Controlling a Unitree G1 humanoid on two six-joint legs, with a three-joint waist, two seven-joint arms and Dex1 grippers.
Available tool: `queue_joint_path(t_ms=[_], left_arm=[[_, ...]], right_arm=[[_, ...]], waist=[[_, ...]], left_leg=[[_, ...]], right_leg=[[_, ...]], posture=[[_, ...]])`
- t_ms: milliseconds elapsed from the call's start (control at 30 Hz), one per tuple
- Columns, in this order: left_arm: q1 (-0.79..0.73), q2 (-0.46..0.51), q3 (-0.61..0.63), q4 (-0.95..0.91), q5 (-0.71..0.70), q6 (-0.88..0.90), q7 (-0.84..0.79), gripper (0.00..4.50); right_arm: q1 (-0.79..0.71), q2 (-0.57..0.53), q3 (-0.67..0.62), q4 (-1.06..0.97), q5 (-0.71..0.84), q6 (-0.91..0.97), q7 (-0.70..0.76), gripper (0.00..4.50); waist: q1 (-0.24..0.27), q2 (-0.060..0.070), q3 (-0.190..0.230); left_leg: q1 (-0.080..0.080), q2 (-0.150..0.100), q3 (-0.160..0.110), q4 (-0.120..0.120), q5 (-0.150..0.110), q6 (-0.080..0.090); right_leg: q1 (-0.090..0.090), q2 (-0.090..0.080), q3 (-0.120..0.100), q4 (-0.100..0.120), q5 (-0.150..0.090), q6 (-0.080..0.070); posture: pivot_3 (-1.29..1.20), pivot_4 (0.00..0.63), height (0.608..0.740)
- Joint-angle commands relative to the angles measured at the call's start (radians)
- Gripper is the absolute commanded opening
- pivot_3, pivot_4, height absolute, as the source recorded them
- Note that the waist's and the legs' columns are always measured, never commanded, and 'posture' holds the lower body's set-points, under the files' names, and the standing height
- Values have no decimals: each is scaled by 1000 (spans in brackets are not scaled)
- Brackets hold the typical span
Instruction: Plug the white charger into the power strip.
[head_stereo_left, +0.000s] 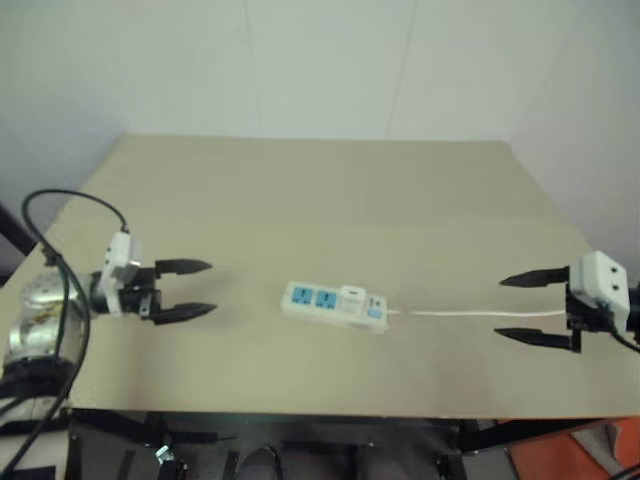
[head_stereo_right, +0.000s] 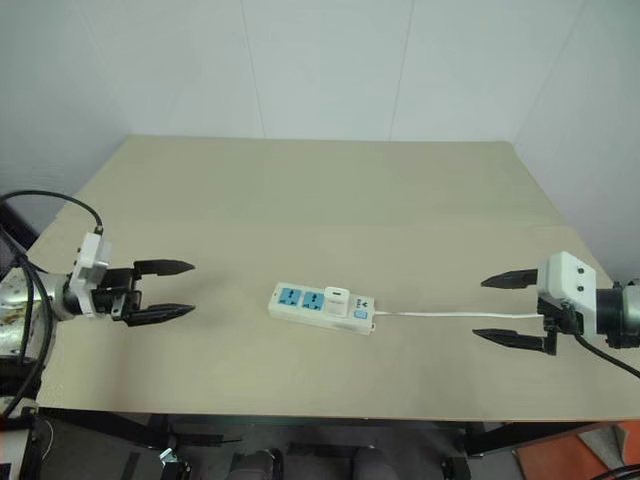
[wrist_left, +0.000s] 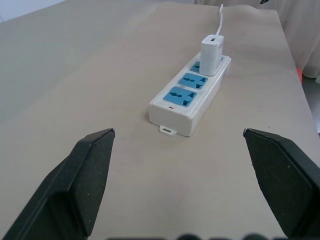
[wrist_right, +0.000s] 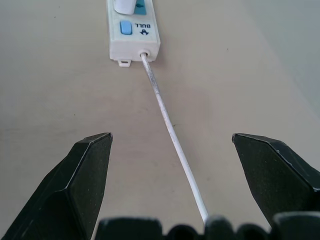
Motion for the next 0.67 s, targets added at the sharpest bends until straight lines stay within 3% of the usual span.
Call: queue_joint_path(t_ms=[33, 667], left_arm=[[-41, -12, 1, 23, 13, -17, -23, 4500], [-139, -100, -44, 82, 44, -49, -40, 4500]], right_arm=[[19, -30, -72, -65, 30, 29, -17, 4494], [97, -2, -130, -151, 33, 57, -108, 4494]], waist=[[0, 0, 0], [-3, 0, 0]], left_leg=[[0, 0, 0, 0, 0, 0], [-1, 0, 0, 3, 0, 0]], right_leg=[[0, 0, 0, 0, 0, 0], [0, 0, 0, 1, 1, 2]], posture=[[0, 150, 740], [0, 150, 740]])
